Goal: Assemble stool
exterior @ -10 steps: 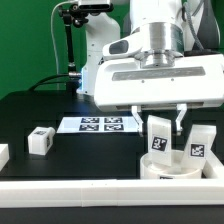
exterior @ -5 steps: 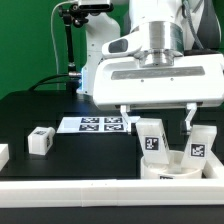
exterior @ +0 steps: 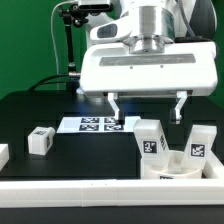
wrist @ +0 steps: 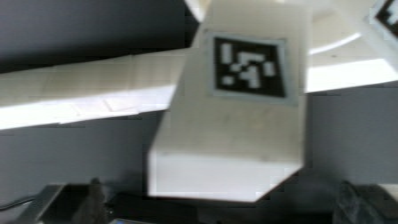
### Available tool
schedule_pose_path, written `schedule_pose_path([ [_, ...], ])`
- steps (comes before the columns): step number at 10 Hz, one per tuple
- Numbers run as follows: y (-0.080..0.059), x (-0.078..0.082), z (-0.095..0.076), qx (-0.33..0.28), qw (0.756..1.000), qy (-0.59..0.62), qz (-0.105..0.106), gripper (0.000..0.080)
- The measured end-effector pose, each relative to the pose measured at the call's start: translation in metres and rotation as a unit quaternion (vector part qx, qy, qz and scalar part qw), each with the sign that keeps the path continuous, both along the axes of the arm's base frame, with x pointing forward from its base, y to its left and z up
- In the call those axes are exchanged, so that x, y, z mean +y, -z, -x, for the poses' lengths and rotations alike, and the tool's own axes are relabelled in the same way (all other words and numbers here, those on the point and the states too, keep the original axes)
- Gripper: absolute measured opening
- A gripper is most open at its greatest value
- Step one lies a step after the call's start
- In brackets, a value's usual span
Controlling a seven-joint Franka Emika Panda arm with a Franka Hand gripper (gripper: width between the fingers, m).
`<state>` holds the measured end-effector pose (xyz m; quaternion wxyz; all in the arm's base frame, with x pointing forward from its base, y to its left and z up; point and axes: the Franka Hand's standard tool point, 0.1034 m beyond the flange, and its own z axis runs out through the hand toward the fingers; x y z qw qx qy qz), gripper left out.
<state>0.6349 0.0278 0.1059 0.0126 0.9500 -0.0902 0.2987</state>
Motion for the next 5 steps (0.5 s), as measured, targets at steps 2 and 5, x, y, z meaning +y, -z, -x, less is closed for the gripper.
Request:
schedule_pose_path([
  [2, -0.0020, 0.0019, -0.0026, 0.002, 1.000, -0.001, -0.002, 0.0649],
  [5, -0.0008, 0.0017, -0.0021, 0.003, 1.000, -0.001, -0.002, 0.0649],
])
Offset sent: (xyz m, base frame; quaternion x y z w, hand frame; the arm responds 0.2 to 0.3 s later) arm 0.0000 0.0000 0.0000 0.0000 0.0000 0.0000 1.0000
